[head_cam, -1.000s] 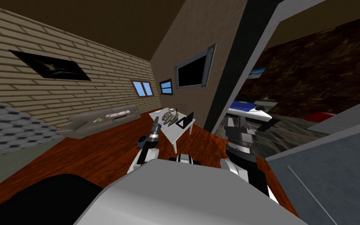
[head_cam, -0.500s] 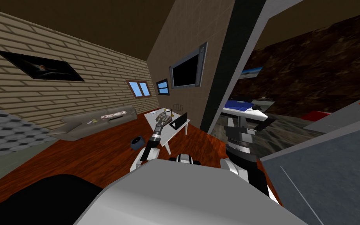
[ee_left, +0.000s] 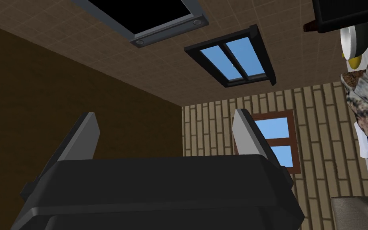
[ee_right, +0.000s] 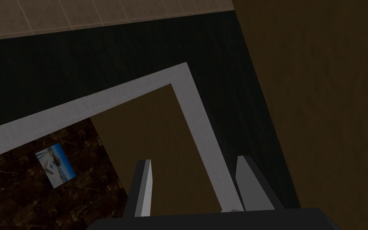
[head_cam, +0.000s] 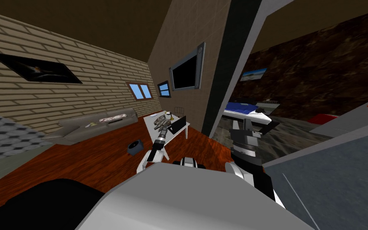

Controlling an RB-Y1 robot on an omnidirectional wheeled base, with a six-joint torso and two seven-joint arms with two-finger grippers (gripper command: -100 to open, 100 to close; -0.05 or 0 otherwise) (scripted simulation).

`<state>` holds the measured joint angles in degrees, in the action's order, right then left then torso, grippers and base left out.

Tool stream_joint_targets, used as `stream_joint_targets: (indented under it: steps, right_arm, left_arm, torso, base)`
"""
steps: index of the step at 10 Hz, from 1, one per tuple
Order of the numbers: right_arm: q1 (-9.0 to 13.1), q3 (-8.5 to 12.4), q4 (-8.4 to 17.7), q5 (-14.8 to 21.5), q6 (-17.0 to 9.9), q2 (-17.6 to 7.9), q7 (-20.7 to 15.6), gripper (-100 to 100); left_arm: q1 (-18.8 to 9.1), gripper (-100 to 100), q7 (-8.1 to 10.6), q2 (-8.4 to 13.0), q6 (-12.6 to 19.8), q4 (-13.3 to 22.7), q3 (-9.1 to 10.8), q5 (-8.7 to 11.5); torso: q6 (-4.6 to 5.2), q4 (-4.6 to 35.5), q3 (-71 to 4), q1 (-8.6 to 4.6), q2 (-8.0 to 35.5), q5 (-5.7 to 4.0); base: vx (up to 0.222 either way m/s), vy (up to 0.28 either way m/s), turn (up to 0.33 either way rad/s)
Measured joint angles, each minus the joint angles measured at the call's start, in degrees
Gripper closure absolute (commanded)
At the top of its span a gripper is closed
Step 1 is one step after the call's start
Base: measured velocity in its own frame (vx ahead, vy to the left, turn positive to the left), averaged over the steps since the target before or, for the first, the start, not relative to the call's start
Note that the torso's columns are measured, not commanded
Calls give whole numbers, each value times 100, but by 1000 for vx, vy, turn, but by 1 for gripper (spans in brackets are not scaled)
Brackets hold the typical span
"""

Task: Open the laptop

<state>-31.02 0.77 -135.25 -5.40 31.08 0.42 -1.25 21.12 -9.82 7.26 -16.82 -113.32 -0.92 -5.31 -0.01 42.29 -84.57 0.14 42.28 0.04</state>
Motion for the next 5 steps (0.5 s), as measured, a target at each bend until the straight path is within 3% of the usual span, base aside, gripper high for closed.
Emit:
stream_joint_targets:
  steps: [5]
  right_arm:
    - [-1,1,0,0,0,-1,0,0]
  left_arm:
    - [-230,-100,-155,-53,331,662,353,-99]
  torso:
    - [-1,-3,-6,-7,-9,-2]
  base:
    - [134,-148,99]
